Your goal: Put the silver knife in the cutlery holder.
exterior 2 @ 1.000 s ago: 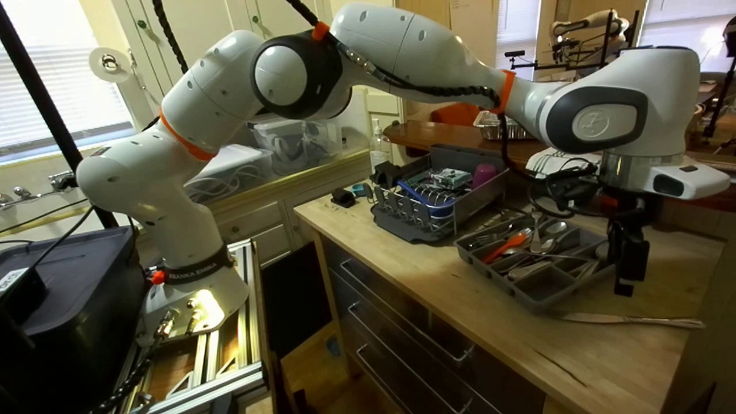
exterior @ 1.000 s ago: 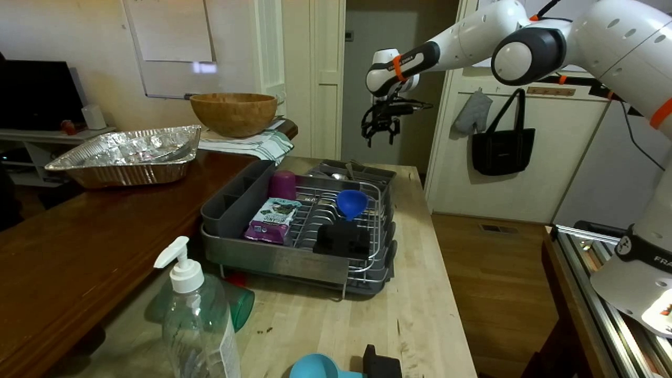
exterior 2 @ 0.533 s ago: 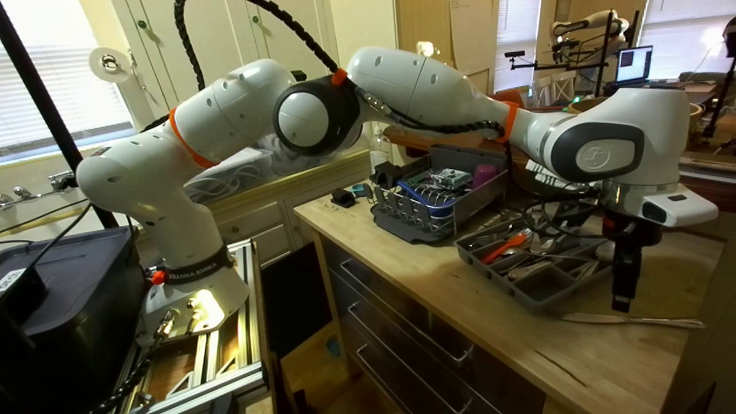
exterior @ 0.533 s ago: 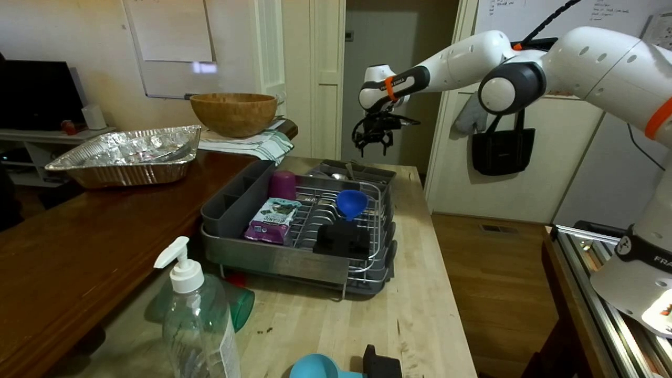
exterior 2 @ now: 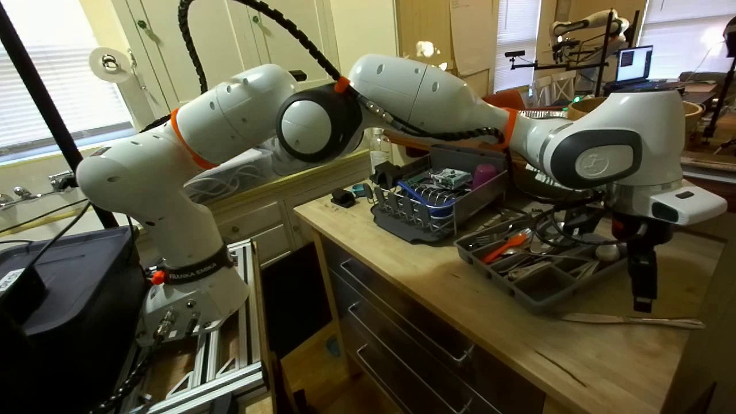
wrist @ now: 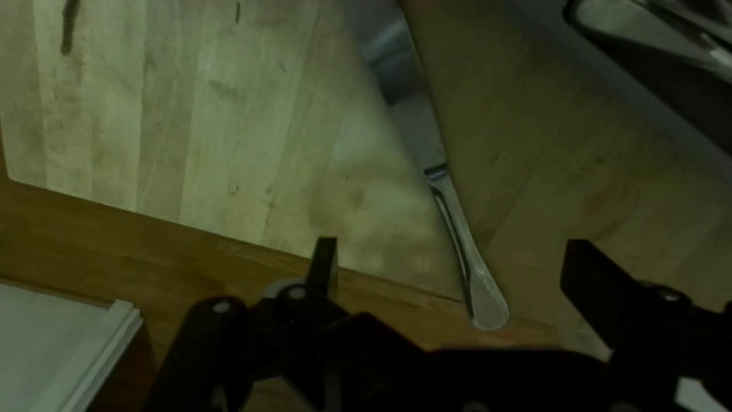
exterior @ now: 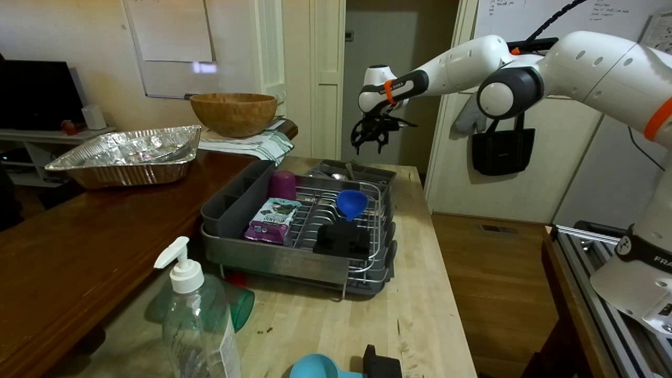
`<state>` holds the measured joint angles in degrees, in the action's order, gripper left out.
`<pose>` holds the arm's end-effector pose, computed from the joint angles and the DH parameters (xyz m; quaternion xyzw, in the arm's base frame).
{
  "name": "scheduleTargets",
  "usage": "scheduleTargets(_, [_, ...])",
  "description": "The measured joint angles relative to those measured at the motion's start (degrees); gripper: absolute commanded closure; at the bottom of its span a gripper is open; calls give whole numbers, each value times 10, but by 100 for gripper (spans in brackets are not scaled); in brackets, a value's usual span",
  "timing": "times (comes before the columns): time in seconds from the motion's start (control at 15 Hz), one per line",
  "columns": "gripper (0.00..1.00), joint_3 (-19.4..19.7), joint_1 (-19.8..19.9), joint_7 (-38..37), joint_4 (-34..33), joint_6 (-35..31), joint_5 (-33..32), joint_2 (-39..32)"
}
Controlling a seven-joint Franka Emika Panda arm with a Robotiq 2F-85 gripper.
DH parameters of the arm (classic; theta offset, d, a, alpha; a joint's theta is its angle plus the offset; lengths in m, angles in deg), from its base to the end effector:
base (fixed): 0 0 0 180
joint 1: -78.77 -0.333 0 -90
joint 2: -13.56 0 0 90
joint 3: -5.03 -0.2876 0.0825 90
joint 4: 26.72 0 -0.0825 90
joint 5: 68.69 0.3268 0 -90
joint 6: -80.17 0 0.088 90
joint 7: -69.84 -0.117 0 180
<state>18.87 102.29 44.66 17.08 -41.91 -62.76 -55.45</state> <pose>0.6383 -0.3716 0.2164 0.8803 -0.4616 0.0858 0.0686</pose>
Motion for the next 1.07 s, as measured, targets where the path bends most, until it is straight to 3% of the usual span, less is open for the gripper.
scheduleTargets(0.13, [0, 0, 0, 26, 0, -29, -2, -7])
scheduleTargets(1.07, [0, 8, -22, 27, -5, -49, -10, -46])
